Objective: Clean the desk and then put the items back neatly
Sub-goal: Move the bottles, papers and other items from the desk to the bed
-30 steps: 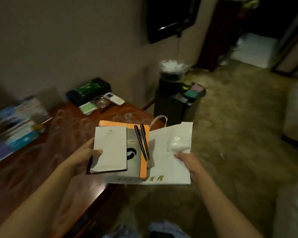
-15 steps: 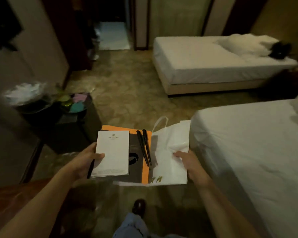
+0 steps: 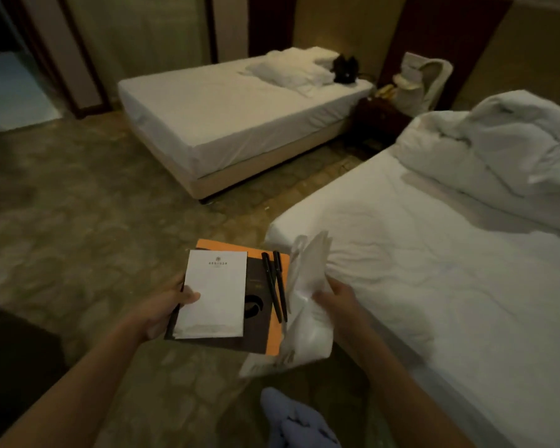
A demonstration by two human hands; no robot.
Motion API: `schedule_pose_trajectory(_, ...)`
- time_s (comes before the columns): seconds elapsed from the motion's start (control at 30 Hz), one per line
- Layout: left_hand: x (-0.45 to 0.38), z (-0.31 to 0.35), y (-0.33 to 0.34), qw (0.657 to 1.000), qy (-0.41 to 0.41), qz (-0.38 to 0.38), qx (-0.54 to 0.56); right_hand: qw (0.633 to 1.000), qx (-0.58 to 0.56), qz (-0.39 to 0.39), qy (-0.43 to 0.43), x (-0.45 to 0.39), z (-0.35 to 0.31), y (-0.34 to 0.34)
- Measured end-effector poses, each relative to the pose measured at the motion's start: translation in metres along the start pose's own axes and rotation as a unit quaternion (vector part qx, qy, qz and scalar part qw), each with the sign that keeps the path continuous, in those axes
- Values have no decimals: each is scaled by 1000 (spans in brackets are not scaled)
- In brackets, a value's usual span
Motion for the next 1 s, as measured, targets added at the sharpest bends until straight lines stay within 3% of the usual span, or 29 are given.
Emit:
schedule_pose_trajectory(0.17,-79,33,34,998,-22,-44,-27,997,6,66,-49,-56,-20,-30)
schedule_pose_trajectory(0.5,-246,112,111,995,-49,-65,-54,985,-69,156,-32,-231,-48,-103)
schedule_pose_trajectory(0.73,-348,172,157,995,-41,-68,-66,981,-104,160,-26,-344,-100,-159)
schedule_pose_trajectory(0.87,-413,200,186,991,-55,-95,-73,967,-193,166,-22,-400,-115,-198)
schedule_pose_trajectory(1.0,-489,223,219,982,-81,-134,-101,946,-224,233,3,-448,-101,-239)
Point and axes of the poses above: each hand's wrist, its own x-axis away from the middle knuckle, its own y-axis out of the palm, z = x × y, the point moved 6 cm from there along -x, towards the middle knuckle, and after that the axes turned 7 degrees about x, right-handed, at the moved point
